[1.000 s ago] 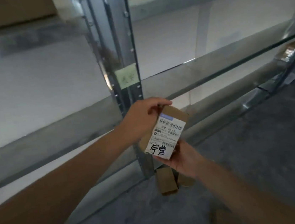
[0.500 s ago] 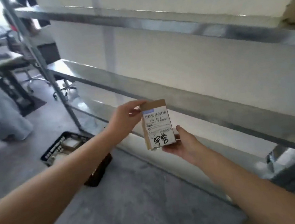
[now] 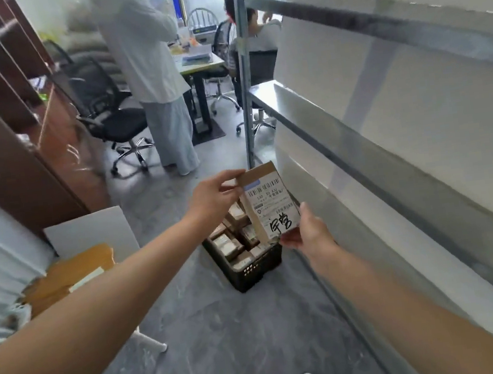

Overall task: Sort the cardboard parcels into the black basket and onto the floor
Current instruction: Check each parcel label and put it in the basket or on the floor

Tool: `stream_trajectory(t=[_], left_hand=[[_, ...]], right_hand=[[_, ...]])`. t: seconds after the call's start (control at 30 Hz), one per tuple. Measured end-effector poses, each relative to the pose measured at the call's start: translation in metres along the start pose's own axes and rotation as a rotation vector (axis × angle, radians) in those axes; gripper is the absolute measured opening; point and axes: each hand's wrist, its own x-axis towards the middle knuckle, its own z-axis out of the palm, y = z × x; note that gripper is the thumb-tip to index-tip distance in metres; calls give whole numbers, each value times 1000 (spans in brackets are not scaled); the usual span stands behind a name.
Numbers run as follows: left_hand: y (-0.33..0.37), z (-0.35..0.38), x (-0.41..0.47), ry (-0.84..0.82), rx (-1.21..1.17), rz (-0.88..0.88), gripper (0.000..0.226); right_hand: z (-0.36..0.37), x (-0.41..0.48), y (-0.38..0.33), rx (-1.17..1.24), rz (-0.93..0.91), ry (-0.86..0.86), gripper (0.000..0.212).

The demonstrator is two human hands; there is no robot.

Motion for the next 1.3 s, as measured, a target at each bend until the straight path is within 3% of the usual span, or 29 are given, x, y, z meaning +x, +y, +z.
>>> stream_trajectory(t=[0.23,0.43,0.67,0.93,1.3], left_hand=[[-3,28,94,24,61,-87,35],[-17,43,155,162,47,-123,27],[-63,42,210,206,10,-222,20],[-150,51,316,43,-22,-343,25],[-271,37,491,-343,53,-462,25]], right_hand=[[-15,106,-46,17,43,1,37],[-19,161,-92,104,31,-66,24],[9,219,-105,97,57,-105,29],[54,306,-101,106,162,10,26],[153,467,-78,252,356,372,24]])
